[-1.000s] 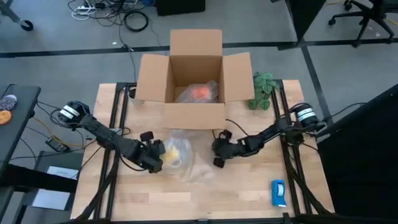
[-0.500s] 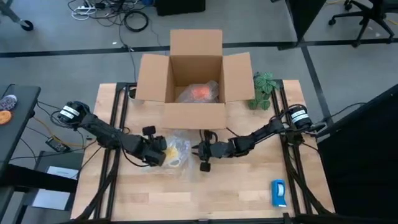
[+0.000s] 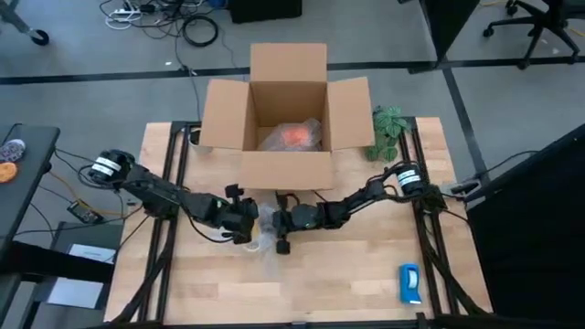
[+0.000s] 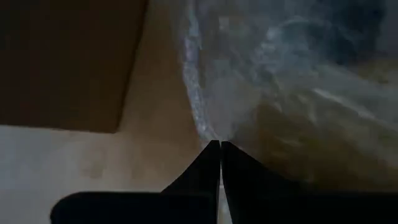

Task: Wrap mug
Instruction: Wrap the yellow mug with the bubble wrap

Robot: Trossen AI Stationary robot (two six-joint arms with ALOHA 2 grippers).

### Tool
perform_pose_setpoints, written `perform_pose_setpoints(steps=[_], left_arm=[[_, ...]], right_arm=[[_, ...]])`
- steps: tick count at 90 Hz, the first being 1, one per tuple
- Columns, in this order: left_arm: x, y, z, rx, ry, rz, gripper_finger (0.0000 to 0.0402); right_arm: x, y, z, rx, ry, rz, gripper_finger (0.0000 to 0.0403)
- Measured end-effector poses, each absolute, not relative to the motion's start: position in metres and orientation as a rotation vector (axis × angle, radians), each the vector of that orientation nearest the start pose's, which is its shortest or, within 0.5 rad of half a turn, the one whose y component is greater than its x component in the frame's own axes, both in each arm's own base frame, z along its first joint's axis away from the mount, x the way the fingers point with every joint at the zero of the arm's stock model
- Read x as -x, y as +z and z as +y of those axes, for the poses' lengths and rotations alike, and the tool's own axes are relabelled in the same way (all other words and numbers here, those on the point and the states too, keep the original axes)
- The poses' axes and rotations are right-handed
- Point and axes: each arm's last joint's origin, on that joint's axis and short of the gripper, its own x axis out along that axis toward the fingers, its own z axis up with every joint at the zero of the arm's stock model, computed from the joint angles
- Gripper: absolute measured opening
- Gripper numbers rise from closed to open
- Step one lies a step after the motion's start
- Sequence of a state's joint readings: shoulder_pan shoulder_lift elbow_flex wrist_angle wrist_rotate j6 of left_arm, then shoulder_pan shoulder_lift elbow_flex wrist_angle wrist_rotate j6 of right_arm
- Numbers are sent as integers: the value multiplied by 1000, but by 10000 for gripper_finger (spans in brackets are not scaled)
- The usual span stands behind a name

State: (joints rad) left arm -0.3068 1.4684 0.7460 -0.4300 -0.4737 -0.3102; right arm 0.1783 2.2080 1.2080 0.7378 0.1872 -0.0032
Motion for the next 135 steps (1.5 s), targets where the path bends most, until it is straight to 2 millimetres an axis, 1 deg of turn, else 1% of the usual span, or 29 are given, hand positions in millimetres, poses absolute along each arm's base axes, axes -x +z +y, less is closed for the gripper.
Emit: perform_pose_setpoints(steps=[7, 20, 37, 49, 60, 69, 80, 94, 104, 114, 118, 122, 126, 135], left_arm=[[-250, 158, -66, -161, 302, 1033, 0], [-253, 155, -67, -143, 299, 1028, 0], [-255, 158, -67, -145, 294, 1000, 0], [-255, 157, -67, -153, 288, 999, 0], [-256, 157, -68, -167, 278, 995, 0], [-255, 157, -68, -172, 277, 1001, 0], [-255, 157, -68, -174, 273, 1006, 0], [-255, 156, -67, -180, 270, 1009, 0], [-255, 156, -67, -181, 269, 1010, 0], [-255, 156, -67, -182, 269, 1010, 0], [-255, 156, -67, -182, 268, 1011, 0], [-255, 156, -67, -183, 268, 1011, 0], [-255, 156, -67, -183, 268, 1011, 0], [-255, 156, -67, -183, 268, 1011, 0]], right_arm=[[-454, 113, 75, 54, -25, 255, 75], [-452, 112, 75, 70, -69, 296, 75], [-441, 129, 83, 61, -30, 433, 75], [-430, 134, 91, 18, 4, 559, 75], [-424, 140, 99, 43, 20, 588, 75], [-422, 145, 100, 41, 26, 600, 75], [-416, 158, 100, 43, 16, 610, 75], [-402, 177, 98, 84, -33, 677, 75], [-385, 191, 99, 80, -46, 772, 75], [-364, 200, 108, 62, -53, 883, 75], [-358, 203, 113, 52, -63, 900, 75], [-356, 203, 120, 51, -83, 893, 75], [-356, 198, 126, 64, -97, 884, 75], [-367, 175, 140, 77, -81, 856, 75]])
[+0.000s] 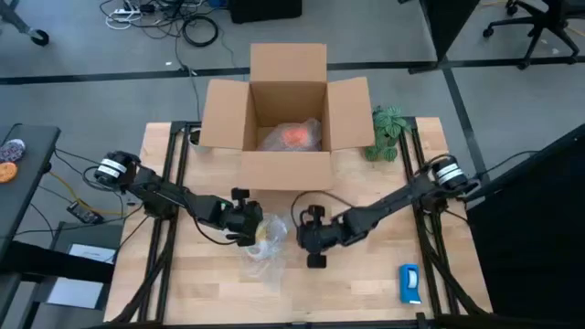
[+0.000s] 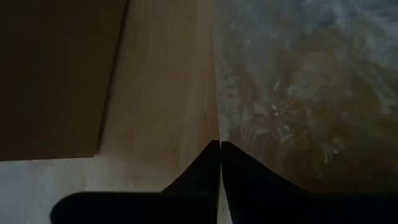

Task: Wrap mug
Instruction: Wrap the yellow mug with the bubble wrap

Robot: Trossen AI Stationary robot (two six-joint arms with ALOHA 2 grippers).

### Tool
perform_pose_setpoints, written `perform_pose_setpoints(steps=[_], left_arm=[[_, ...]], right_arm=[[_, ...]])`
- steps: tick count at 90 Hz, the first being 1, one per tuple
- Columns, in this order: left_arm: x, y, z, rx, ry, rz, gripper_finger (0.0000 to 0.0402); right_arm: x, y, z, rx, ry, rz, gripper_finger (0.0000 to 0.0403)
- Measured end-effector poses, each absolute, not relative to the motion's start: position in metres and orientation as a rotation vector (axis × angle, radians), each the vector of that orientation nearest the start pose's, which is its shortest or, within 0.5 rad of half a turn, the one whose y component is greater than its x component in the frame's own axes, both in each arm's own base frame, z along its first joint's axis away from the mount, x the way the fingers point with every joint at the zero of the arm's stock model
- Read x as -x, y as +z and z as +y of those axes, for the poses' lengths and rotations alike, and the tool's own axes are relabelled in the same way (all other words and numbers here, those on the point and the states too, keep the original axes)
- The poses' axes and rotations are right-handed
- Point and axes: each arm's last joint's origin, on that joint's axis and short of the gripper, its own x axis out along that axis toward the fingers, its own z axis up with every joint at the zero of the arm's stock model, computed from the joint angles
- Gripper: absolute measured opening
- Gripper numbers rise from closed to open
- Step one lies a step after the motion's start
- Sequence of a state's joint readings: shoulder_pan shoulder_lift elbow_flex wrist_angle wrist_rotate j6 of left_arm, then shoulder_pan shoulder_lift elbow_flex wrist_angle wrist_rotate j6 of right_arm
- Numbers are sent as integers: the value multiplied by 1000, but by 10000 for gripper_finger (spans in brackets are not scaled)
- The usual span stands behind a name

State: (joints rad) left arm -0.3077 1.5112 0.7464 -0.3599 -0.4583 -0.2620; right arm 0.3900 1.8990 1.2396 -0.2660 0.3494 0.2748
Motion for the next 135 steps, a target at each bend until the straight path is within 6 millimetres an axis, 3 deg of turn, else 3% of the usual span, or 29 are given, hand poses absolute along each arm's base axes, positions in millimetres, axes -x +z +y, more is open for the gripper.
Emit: perform_pose_setpoints(steps=[13, 23, 33, 43, 69, 81, 101, 122, 135], left_arm=[[-254, 156, -67, -183, 269, 1012, 0], [-254, 156, -67, -178, 262, 1017, 0], [-254, 156, -68, -178, 258, 1016, 0], [-256, 156, -68, -188, 243, 1001, 0], [-258, 157, -69, -178, 237, 980, 0], [-258, 157, -69, -180, 234, 986, 0], [-257, 157, -69, -180, 232, 992, 0], [-257, 157, -69, -179, 235, 991, 0], [-257, 157, -69, -180, 236, 991, 0]], right_arm=[[-388, 153, 158, 34, -22, 687, 75], [-394, 164, 168, 26, -2, 545, 75], [-394, 179, 171, 84, -116, 423, 75], [-401, 175, 160, 125, -252, 380, 75], [-430, 111, 127, -13, -220, 405, 75], [-432, 111, 127, -25, -168, 389, 75], [-410, 148, 151, 36, -83, 482, 75], [-370, 158, 173, 42, -163, 714, 75], [-348, 161, 182, 72, -294, 762, 75]])
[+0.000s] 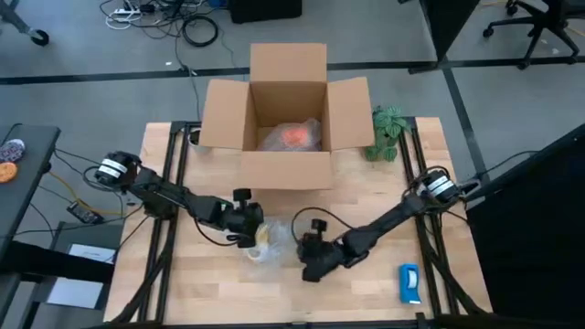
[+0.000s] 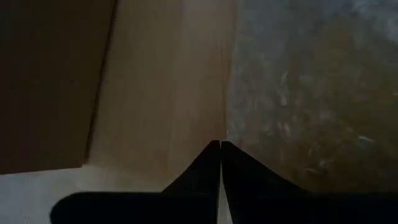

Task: Wrap mug
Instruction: Wrap the yellow mug with the bubble wrap

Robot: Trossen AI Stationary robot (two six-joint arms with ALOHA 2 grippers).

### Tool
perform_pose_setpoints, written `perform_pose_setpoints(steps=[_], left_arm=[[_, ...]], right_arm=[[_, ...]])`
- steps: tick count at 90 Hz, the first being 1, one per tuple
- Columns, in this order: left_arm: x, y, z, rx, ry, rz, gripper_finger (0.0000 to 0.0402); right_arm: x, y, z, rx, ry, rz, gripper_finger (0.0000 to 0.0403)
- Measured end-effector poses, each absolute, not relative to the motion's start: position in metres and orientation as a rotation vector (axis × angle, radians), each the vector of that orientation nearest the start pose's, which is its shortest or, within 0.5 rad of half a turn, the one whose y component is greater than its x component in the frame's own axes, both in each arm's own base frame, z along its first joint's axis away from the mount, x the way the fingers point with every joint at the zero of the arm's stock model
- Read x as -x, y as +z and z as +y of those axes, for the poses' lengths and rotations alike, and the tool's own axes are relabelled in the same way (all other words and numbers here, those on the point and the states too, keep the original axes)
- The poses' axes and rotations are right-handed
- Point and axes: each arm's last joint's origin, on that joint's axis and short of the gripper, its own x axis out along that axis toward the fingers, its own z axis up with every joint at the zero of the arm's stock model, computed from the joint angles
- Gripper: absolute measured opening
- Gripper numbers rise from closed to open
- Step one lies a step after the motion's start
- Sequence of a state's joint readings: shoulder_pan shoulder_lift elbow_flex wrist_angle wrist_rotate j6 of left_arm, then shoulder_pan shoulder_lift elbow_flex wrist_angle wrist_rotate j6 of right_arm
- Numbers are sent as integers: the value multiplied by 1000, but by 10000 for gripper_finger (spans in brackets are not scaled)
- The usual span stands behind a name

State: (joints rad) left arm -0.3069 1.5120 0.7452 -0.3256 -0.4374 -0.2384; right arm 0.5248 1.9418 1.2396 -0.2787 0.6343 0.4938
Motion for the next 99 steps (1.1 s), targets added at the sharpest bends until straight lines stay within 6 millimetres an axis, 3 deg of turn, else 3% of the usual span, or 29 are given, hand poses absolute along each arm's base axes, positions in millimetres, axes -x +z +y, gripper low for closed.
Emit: perform_pose_setpoints(steps=[17, 31, 45, 68, 78, 85, 99], left_arm=[[-257, 157, -69, -183, 238, 991, 0], [-258, 157, -69, -181, 238, 986, 0], [-259, 158, -69, -179, 239, 974, 0], [-259, 156, -68, -210, 240, 981, 0], [-260, 151, -69, -233, 233, 999, 0], [-260, 149, -69, -237, 228, 1010, 0], [-261, 149, -70, -218, 238, 1006, 0]], right_arm=[[-334, 153, 180, 128, -484, 763, 75], [-362, 131, 175, 105, -479, 669, 75], [-396, 122, 174, 139, -375, 466, 75], [-436, 99, 146, 168, -363, 241, 75], [-453, 94, 133, 126, -230, 221, 75], [-457, 91, 131, 77, -154, 222, 75], [-451, 93, 137, 84, -179, 267, 75]])
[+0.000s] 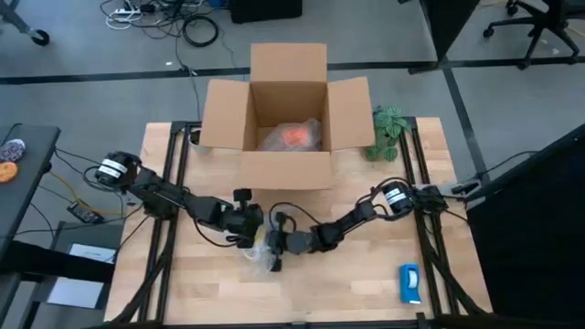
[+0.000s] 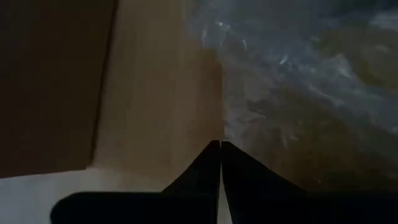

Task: Wrap mug
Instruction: Wrap the yellow mug with the bubble wrap

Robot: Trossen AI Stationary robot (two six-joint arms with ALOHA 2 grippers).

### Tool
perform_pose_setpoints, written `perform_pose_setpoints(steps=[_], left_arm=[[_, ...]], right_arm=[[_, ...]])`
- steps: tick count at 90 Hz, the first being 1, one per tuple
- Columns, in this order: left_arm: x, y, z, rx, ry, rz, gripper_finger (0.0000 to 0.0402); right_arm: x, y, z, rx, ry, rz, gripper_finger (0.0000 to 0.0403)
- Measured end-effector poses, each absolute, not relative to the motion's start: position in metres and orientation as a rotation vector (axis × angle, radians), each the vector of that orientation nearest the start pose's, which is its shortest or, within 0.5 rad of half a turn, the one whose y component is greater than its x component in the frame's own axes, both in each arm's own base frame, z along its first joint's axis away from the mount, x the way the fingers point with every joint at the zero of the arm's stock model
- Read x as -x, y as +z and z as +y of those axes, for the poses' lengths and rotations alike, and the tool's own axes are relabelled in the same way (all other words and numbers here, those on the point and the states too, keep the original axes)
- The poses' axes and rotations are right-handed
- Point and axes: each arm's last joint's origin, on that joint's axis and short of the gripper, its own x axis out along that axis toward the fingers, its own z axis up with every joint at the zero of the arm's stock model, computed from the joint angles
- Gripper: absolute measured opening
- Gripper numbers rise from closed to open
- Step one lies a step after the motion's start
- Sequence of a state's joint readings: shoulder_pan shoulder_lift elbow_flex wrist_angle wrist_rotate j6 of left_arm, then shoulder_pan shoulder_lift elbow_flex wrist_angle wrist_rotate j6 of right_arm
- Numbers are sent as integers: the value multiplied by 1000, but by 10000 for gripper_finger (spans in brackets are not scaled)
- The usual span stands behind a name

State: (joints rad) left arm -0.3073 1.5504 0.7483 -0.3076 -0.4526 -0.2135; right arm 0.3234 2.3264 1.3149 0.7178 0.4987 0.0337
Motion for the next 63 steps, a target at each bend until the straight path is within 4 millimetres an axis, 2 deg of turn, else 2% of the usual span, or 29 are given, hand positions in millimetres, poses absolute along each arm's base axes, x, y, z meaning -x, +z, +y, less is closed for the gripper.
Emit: perform_pose_setpoints(steps=[26, 45, 63], left_arm=[[-264, 150, -70, -221, 251, 973, 0], [-265, 150, -70, -229, 251, 964, 0], [-265, 150, -70, -231, 253, 965, 0]], right_arm=[[-430, 117, 156, 116, -202, 389, 75], [-418, 112, 169, 48, -219, 475, 75], [-405, 114, 190, 19, -228, 486, 75]])
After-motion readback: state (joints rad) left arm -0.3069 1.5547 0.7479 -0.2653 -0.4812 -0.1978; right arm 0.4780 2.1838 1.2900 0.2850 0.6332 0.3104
